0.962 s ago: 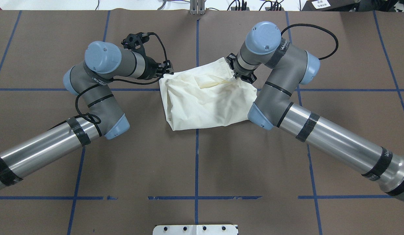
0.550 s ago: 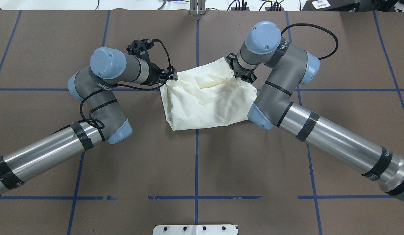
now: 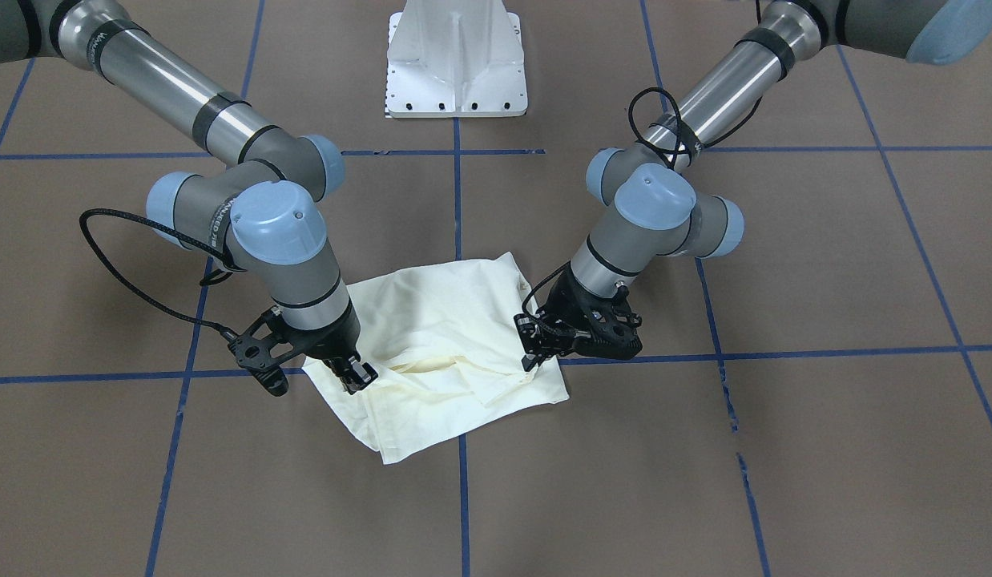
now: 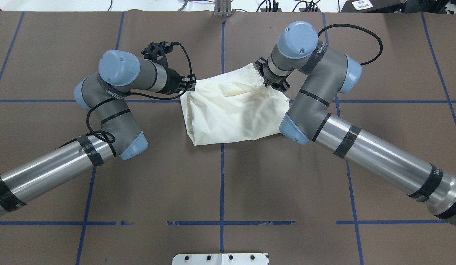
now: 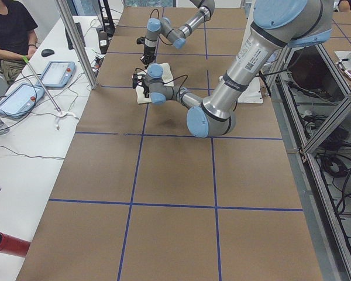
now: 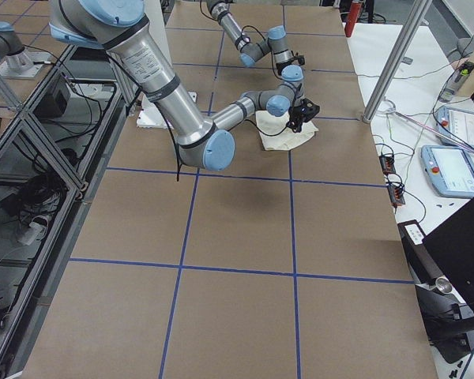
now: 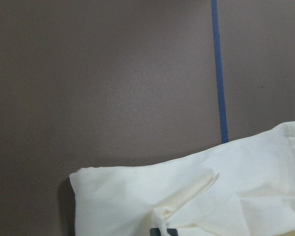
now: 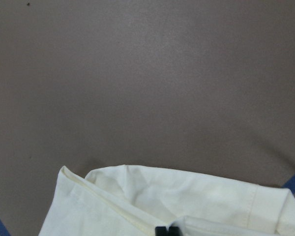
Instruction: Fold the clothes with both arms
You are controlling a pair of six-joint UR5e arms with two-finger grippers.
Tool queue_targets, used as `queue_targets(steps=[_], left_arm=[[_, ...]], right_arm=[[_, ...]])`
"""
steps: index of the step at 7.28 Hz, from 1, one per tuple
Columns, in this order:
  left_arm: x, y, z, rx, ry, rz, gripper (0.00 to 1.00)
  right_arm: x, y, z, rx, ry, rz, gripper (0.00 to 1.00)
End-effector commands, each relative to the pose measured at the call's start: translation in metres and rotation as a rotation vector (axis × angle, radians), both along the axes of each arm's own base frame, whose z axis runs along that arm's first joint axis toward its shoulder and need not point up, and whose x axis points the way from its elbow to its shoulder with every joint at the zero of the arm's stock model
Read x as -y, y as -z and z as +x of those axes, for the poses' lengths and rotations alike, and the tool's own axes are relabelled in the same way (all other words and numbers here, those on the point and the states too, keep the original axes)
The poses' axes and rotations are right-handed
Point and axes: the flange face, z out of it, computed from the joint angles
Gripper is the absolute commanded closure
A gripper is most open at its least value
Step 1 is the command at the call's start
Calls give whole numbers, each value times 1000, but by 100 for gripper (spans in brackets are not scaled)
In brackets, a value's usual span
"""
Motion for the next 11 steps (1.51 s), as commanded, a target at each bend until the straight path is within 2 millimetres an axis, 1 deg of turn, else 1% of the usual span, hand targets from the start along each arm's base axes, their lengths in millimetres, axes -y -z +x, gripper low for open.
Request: queue_targets(steps=[1,2,3,4,5,6,7,8,9,10,11], left_arm=[[28,5,-45,-7,-16,24,100],[28,-1,-45,9,-19,38,100],[28,-5,-44,14,-18,33,100],[29,-14,-40,25,-19,20,100],[31,-17,-38,31,-8,22,100],[36,-21,-35,48,20,21,93],[39,-17,-32,49,23,21,68],[40,-16,-33,48,26,25,40],[48,-12,-46,41,41,34,38],[50,-2,-71,18,47,46,38],[27,-21,-112,-8,8,43,38]], right_arm=[[7,5,7,3,-13,2,100],[8,5,7,1,-13,3,100],[9,-4,2,-14,-7,-6,100],[10,-2,-3,-16,-5,-6,100],[12,-2,-7,-20,-3,-11,100],[16,0,-11,-25,-2,-14,57],[20,3,-15,-28,-2,-17,36],[20,3,-15,-28,0,-17,7],[22,8,-11,-30,17,14,0],[22,15,6,-15,45,53,0],[24,-8,36,6,102,33,0]])
